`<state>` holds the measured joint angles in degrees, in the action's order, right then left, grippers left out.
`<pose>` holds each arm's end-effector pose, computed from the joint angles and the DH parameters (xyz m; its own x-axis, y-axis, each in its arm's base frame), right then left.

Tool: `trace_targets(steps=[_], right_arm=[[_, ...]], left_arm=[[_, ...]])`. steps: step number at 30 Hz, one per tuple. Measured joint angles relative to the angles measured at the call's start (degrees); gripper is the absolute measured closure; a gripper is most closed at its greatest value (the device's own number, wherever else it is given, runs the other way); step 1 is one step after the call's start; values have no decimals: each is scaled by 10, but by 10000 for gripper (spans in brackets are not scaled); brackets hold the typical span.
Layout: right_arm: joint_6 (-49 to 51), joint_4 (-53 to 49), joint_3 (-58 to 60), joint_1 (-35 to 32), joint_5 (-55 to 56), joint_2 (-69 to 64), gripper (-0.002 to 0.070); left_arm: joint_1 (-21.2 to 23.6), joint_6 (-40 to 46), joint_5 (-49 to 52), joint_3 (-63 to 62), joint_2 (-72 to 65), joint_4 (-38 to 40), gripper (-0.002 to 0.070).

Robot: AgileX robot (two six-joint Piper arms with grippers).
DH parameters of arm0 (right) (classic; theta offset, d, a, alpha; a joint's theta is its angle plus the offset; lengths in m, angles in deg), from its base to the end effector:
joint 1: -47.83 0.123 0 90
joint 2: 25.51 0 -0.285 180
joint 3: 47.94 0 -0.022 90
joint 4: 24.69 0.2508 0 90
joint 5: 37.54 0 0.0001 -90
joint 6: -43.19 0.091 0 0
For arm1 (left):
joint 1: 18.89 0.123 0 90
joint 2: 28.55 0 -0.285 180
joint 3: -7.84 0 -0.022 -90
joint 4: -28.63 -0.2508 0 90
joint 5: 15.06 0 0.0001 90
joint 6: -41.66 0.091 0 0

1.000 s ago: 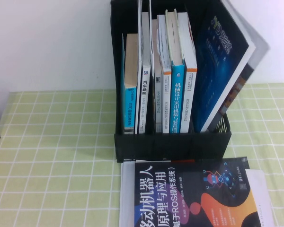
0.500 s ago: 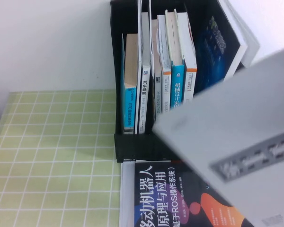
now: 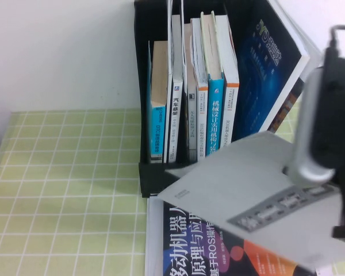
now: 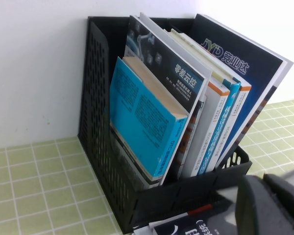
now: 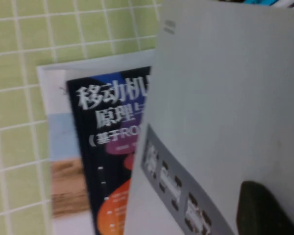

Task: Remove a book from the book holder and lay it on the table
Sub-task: Place the picked book on the book

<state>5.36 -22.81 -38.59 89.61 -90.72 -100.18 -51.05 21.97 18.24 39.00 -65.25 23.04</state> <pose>0.1726 0.1574 0.3791 -0.0325 -0.8303 -0.5564 -0.8716 0.2960 -0.3907 0.0743 -0.0409 0.3907 -0.2827 -0.1278 -0.9507 0.4285 0.8699 -0.2444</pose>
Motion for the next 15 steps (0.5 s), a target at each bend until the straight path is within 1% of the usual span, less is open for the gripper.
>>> trace_targets(steps=[3, 6, 8, 12, 15], right_arm=[[88, -152, 1, 71, 29, -23, 665], [142, -264, 1, 135, 28, -54, 665], [167, -313, 2, 168, 17, -76, 665], [237, -337, 2, 218, 13, -134, 665], [278, -336, 12, 236, 31, -186, 665]], left_arm=[[0, 0, 6, 0, 0, 0, 678], [0, 0, 14, 0, 0, 1, 678], [0, 0, 16, 0, 0, 1, 678], [0, 0, 17, 0, 0, 1, 678], [0, 0, 17, 0, 0, 1, 678]])
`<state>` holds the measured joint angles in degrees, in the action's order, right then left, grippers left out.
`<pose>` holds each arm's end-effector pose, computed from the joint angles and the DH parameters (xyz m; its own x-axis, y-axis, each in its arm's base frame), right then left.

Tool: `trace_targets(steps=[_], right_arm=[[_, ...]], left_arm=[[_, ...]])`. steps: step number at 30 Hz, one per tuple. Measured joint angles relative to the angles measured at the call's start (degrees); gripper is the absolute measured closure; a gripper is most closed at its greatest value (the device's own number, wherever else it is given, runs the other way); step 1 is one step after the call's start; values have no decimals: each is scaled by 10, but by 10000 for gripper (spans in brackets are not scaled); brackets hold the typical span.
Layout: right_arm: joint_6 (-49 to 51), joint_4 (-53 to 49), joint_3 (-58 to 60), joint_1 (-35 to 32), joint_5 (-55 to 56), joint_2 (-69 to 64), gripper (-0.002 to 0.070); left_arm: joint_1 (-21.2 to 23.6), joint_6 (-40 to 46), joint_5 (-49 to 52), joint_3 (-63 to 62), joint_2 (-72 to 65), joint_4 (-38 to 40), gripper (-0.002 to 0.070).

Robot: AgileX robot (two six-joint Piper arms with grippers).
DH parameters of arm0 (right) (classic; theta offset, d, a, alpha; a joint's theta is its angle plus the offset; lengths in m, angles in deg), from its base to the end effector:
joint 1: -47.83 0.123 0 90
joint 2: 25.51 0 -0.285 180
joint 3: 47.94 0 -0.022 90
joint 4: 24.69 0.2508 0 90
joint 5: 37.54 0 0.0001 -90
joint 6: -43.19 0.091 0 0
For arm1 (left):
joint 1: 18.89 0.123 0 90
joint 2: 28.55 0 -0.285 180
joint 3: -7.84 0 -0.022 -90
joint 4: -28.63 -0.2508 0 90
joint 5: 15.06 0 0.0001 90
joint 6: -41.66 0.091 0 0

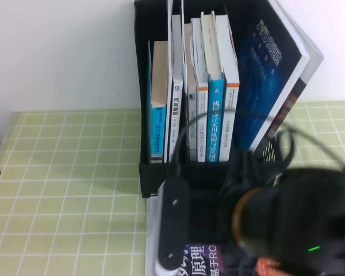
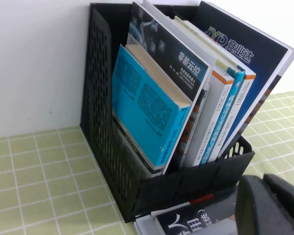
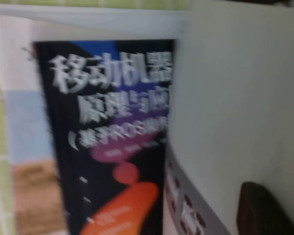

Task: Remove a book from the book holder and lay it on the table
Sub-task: Place the picked book on the book

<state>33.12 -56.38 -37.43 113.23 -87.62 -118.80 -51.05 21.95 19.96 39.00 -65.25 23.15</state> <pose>0.1614 0.2644 0.2974 0.0875 -0.9636 -0.2528 -0.8232 0.0729 -0.5630 0.0739 -0.0405 0.3881 -0.3080 -0.1159 -0.9443 0.4201 0.8740 -0.2443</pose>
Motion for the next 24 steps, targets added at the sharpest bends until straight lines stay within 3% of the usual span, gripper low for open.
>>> trace_targets(steps=[6, 13, 16, 19, 22, 24], right_arm=[[125, -54, 50, 2, 102, -90, 665], [273, -134, 67, 2, 122, -128, 646], [311, -132, 65, 4, 114, -128, 533], [310, -87, 55, 4, 80, -128, 339], [218, 19, 44, 3, 53, -122, 169], [101, 133, 38, 3, 45, -105, 123]], left_arm=[[0, -1, 1, 0, 0, 0, 678], [0, -1, 5, 0, 0, 0, 678], [0, -1, 9, 0, 0, 0, 678], [0, 5, 13, 0, 0, 0, 678], [0, 12, 24, 0, 0, 0, 678], [0, 15, 30, 0, 0, 0, 678]])
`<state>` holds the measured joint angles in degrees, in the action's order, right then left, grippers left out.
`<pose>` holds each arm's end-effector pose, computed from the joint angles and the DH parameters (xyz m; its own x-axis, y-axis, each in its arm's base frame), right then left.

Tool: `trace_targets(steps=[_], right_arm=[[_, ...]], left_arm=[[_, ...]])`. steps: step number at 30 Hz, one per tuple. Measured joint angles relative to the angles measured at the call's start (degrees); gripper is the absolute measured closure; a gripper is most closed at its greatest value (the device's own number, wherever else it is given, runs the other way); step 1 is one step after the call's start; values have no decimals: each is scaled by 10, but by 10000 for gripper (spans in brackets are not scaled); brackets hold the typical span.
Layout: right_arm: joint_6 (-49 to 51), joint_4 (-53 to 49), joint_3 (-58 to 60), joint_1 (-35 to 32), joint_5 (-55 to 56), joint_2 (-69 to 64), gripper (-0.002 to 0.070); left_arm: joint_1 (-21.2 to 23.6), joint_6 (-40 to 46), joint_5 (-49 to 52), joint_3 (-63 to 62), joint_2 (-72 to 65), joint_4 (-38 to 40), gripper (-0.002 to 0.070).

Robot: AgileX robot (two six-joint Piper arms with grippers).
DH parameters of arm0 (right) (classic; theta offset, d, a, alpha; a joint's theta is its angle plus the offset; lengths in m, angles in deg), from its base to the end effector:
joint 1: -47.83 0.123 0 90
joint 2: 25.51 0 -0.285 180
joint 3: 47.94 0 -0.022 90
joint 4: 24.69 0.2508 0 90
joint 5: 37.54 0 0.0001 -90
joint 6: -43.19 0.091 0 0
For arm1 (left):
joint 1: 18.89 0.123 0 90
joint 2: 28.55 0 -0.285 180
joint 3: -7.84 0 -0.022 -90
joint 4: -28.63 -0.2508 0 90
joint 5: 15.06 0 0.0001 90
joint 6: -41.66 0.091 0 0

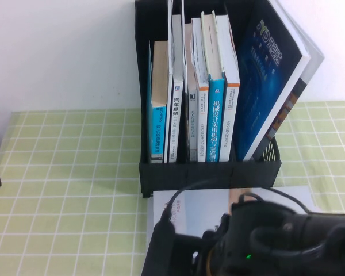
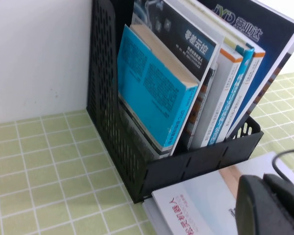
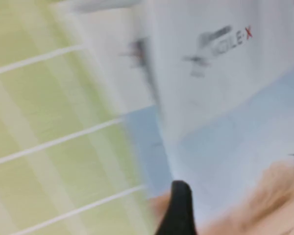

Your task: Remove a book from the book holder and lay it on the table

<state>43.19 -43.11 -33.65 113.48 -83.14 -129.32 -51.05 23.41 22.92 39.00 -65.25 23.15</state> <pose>0.1534 0.2891 0.2166 -0.1874 -0.9502 -0.2490 -0.9257 0.2556 -0.2787 0.0731 -0.0396 0.3835 -0.3389 -0.0707 -0.9382 0.4141 0.8842 -0.2162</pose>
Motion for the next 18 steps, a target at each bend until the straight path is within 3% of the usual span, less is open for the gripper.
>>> trace_targets(steps=[5, 8, 12, 15, 18], right_arm=[[-196, 170, -32, 0, -35, 73, 133], [-226, 172, -63, 0, -49, 136, 270], [-234, 138, -98, 0, -51, 236, 561], [-217, 115, -102, 0, -59, 305, 643], [-191, 112, -86, 0, -75, 370, 668]], left_arm=[[0, 0, 7, 1, 0, 8, 678], [0, 0, 8, 13, 0, 10, 678], [0, 0, 9, 50, 12, 18, 678], [0, 0, 9, 80, 33, 25, 678], [0, 0, -2, 113, 60, 33, 678]])
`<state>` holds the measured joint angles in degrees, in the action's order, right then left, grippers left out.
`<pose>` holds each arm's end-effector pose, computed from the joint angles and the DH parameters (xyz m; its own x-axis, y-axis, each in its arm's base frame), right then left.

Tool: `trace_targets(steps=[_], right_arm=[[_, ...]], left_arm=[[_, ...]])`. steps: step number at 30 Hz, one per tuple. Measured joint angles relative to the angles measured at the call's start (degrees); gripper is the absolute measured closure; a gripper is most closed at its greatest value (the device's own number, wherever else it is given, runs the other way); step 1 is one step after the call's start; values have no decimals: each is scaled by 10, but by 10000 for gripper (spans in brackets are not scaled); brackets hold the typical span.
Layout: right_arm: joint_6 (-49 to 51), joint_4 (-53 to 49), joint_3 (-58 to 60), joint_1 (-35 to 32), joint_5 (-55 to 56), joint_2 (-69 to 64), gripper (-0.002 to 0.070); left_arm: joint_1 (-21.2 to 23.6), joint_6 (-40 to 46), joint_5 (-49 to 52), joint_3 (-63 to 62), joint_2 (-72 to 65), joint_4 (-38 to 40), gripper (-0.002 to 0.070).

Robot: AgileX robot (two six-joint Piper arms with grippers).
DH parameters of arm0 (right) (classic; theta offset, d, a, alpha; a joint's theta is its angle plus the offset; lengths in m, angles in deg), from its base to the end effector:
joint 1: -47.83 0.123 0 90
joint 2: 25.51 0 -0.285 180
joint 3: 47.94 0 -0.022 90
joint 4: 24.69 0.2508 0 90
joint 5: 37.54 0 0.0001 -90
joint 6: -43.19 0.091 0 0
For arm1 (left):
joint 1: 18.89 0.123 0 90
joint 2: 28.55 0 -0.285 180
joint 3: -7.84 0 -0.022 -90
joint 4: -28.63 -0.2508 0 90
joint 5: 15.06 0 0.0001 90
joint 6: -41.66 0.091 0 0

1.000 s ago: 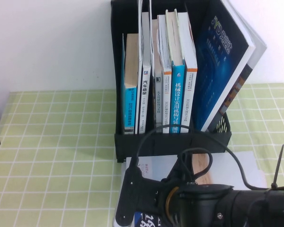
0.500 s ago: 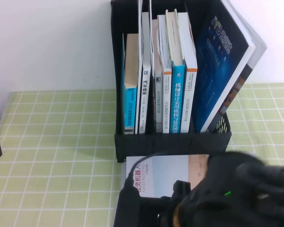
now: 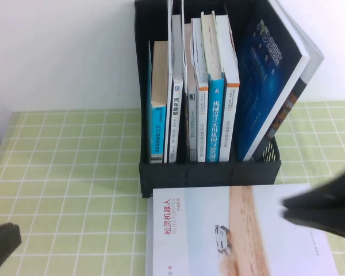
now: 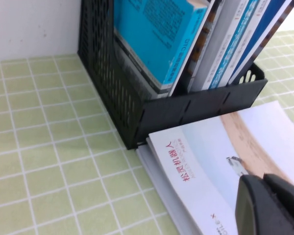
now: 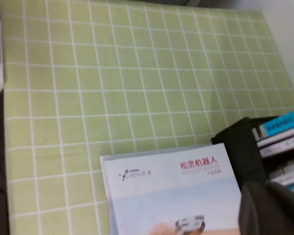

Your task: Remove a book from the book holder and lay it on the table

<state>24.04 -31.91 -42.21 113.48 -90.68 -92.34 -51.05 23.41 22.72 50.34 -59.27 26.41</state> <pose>0.0884 0.1732 0.4285 0.1284 -0.6782 -0.7235 -0.8957 0.2338 -0.3782 0.0635 -0.0374 0.3294 -0.4364 -0.0609 -0.8977 0.4062 0.8769 -0.2570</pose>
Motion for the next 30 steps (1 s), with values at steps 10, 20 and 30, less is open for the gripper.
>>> trace_targets(steps=[10, 20, 30], right_arm=[[106, -37, 272, 0, 46, 226, 677], [116, -129, 400, 0, 47, 362, 678], [116, -119, 408, 0, 9, 367, 678]], left_arm=[[0, 0, -89, 113, 54, 7, 678], [0, -1, -93, 125, 54, 7, 678], [0, -2, -91, 125, 54, 7, 678]])
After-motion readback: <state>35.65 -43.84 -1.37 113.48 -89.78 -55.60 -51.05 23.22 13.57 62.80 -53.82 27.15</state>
